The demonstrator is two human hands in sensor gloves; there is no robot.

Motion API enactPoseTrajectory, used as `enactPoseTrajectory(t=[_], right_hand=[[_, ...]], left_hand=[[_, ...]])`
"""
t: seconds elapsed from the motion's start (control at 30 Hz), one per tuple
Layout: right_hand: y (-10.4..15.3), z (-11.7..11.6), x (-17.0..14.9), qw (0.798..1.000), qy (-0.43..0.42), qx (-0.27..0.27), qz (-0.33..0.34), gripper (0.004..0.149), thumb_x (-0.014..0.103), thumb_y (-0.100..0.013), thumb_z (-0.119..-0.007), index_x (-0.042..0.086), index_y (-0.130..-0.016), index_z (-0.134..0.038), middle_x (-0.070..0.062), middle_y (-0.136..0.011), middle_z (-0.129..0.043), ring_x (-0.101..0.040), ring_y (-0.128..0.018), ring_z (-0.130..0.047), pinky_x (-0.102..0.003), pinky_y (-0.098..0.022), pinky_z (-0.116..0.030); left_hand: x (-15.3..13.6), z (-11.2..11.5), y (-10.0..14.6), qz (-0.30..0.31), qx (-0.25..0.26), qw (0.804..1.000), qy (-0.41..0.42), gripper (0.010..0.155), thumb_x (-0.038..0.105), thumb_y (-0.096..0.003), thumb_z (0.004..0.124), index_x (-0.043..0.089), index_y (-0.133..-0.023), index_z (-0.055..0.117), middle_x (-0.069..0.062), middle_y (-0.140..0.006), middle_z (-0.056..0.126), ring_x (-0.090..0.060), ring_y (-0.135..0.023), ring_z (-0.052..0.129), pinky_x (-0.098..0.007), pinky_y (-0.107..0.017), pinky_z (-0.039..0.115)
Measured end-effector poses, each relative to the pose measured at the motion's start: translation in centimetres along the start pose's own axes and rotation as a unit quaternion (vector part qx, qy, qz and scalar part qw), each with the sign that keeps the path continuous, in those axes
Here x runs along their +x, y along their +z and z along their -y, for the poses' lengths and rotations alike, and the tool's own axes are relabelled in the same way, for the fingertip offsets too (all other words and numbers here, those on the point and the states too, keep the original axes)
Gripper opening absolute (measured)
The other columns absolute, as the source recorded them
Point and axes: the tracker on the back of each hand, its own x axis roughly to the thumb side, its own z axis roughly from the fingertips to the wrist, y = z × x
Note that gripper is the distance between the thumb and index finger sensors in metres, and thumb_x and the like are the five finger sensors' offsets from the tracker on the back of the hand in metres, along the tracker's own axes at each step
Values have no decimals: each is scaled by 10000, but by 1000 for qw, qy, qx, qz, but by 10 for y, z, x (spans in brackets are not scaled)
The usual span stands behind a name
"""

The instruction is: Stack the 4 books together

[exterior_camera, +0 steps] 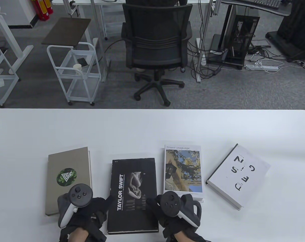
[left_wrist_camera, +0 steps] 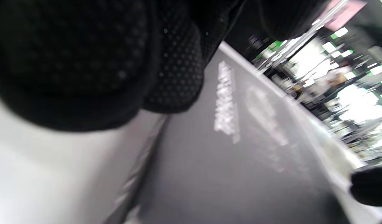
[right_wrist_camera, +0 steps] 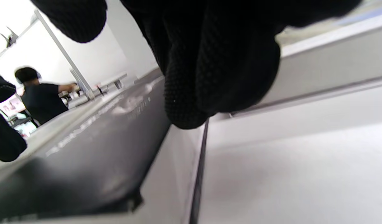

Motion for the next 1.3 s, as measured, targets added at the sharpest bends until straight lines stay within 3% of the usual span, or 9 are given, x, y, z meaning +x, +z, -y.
enactPoseTrajectory(t=[0.1,0.3,0.77,1.0,1.3], right_hand=[[-2,-7,3,999,35,33,-11,723,636,-600,-633,5,-868,-863,-72,-531,-1055,-232,-272,-1014,-242,-156,-831],[-7,-18,1,995,50,80,-29,734,651,-583,-658,11,-884,-854,-71,-549,-1051,-237,-291,-1012,-245,-171,-831],[-10,-27,-2,993,27,109,-32,663,603,-601,-688,36,-912,-833,-74,-602,-1029,-269,-376,-1004,-278,-237,-840],[-13,-30,-5,990,-31,136,-25,730,597,-614,-649,-51,-919,-787,-95,-627,-1013,-266,-381,-1002,-268,-237,-837],[-14,-31,-6,988,-51,142,-27,749,592,-626,-612,-79,-919,-768,-115,-629,-1003,-268,-374,-998,-260,-231,-832]], left_hand=[[-8,9,-5,-53,-48,997,-30,681,590,-486,717,-16,-704,937,-136,-414,1070,-229,-111,1102,-483,-143,890],[-8,26,-13,-57,-95,993,-46,758,637,-463,690,-20,-800,863,-152,-528,1035,-252,-230,1105,-502,-231,885],[-3,38,-15,-41,-111,991,-55,770,621,-471,683,-35,-867,757,-155,-637,967,-272,-350,1074,-523,-323,856],[-1,40,-15,-39,-123,990,-60,786,619,-468,683,-49,-881,720,-172,-677,936,-292,-395,1061,-538,-354,842],[-5,35,-17,-25,-136,990,-11,817,635,-467,670,-90,-833,758,-223,-648,988,-238,-237,1107,-480,-231,891]])
